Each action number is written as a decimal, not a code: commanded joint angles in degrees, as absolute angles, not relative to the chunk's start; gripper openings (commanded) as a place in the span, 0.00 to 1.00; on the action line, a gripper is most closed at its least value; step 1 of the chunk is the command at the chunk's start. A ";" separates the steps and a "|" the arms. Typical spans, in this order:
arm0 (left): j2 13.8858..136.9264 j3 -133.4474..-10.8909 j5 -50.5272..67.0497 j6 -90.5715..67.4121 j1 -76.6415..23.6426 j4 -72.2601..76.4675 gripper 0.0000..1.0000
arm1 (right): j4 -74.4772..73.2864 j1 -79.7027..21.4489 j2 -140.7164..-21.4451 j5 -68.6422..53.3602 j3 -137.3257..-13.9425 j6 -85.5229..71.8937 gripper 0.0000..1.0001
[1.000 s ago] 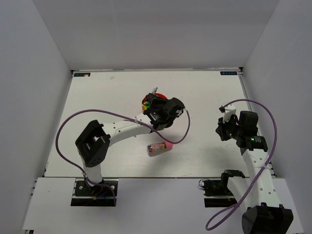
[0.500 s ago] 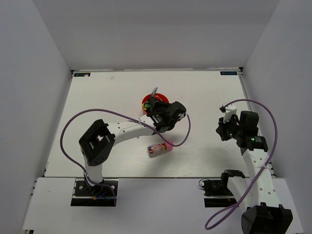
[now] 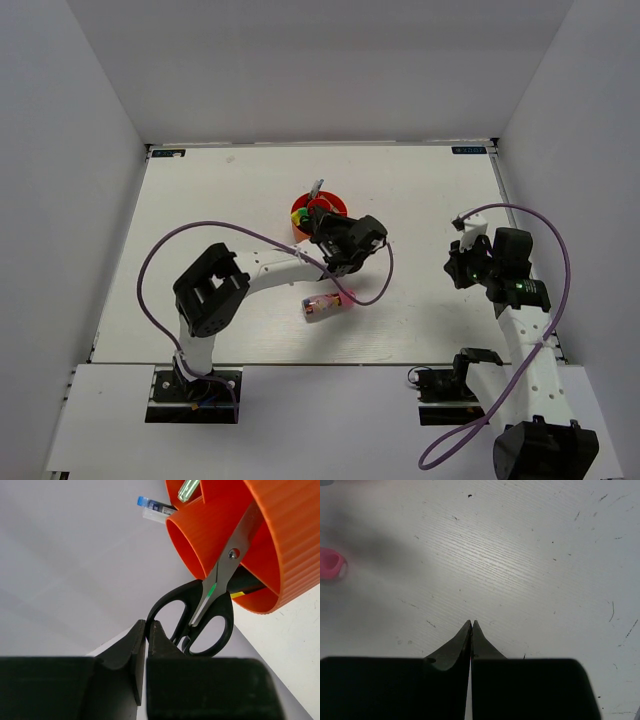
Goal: Sort the stationery into containers
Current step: Place the scissors in the storage box.
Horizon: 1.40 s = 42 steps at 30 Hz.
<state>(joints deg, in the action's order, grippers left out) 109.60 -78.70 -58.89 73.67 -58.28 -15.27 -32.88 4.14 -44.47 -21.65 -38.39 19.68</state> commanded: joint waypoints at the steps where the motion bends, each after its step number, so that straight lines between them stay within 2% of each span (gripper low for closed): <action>1: 109.78 -80.25 -60.29 73.39 -58.80 -13.45 0.02 | -32.34 4.66 -43.51 -23.03 -38.06 19.86 0.00; 6: 110.13 -79.89 -60.56 73.56 -59.06 -13.09 0.13 | -32.43 4.92 -43.51 -23.29 -38.14 19.87 0.00; 13: 110.48 -80.16 -60.73 73.65 -59.06 -11.78 0.22 | -32.43 5.18 -43.59 -23.47 -38.06 19.95 0.00; 16: 110.48 -80.07 -60.91 73.74 -59.06 -11.34 0.31 | -32.34 5.27 -43.42 -23.64 -38.06 20.04 0.00; 24: 110.22 -80.07 -61.08 73.74 -59.24 -10.81 0.41 | -32.52 5.36 -43.42 -23.73 -38.06 19.95 0.00; 42: 110.57 -79.63 -61.00 73.57 -60.20 -10.46 0.45 | -32.61 5.89 -43.33 -24.26 -38.14 19.86 0.00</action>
